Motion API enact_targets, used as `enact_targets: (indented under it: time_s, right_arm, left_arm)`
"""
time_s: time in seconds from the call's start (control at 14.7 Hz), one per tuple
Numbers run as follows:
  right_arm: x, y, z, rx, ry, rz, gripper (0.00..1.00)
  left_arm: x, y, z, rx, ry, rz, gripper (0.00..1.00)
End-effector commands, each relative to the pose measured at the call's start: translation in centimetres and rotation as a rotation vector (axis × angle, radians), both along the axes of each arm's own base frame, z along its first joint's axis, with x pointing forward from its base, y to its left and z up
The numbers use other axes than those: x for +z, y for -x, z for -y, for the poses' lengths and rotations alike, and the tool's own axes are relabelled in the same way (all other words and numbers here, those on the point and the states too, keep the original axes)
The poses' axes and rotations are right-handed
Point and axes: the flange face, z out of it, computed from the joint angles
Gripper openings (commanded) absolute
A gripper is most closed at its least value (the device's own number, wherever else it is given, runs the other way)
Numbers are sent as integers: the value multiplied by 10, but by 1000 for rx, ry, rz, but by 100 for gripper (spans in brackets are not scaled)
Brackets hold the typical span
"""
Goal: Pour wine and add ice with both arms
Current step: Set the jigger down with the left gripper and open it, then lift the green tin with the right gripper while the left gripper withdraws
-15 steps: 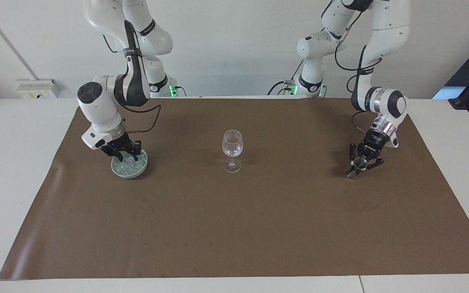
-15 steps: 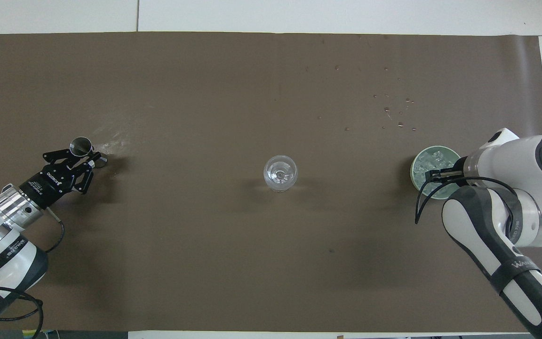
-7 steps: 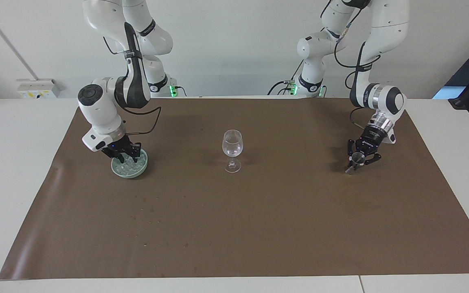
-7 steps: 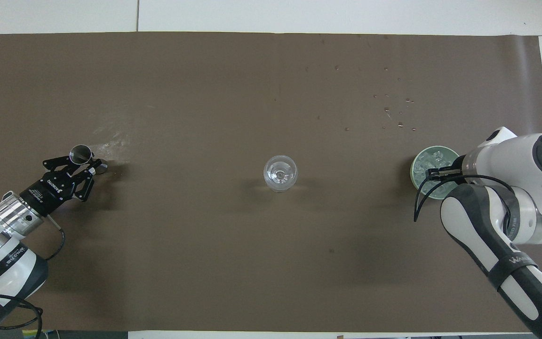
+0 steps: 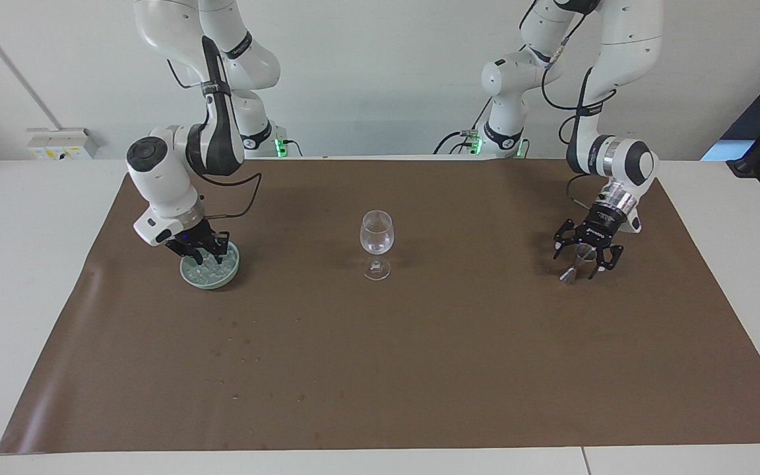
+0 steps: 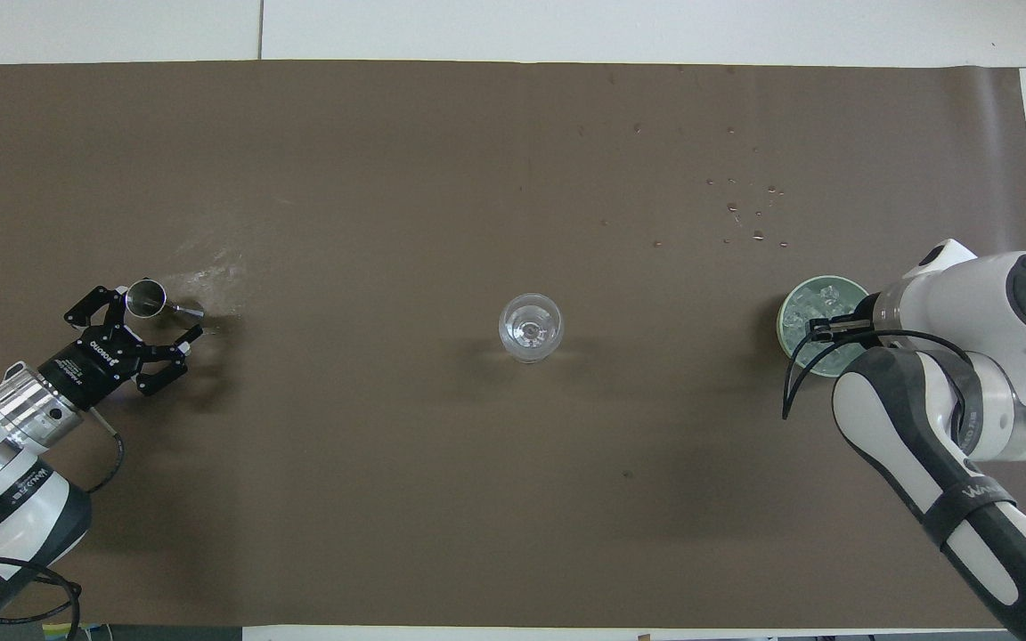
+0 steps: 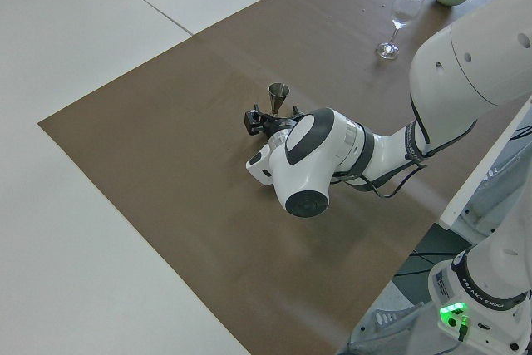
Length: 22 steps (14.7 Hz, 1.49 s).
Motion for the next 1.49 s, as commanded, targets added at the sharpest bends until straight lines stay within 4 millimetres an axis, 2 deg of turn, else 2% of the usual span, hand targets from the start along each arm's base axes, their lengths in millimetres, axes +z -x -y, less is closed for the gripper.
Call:
enact_targets:
  time_s: [0.0,0.2,0.34,0.54,0.81,0.95,1.09,1.22,1.36,1.43]
  right_arm:
    - [0,0,1,3,-6,-16,49]
    - [-1,3,3,-2,-7,-37,48]
    - [-1,2,3,-2,-6,-34,44]
    - [0,2,3,-2,-6,-31,28]
    - [0,1,4,-2,-6,-28,4]
    - [3,-3,4,-3,-6,-24,0]
    - [17,-11,4,-2,-6,-20,0]
    - [50,-26,2,1,-6,-34,0]
    - [84,-37,-3,-40,-6,-51,1]
    - [101,-44,-14,-61,-7,-49,0]
  left_arm:
    - [5,8,-2,-30,-26,16,100]
    - [6,6,-6,-170,-117,7,100]
    - [8,9,-24,-222,-168,1,100]
    - [20,1,-46,-319,-262,12,100]
    - [45,-19,-59,-468,-407,37,100]
    - [63,-32,-67,-578,-515,48,100]
    - [90,-47,-75,-691,-613,67,100]
    - [114,-61,-83,-792,-724,77,100]
    - [154,-81,-84,-914,-824,100,100]
    - [175,-92,-83,-959,-857,109,100]
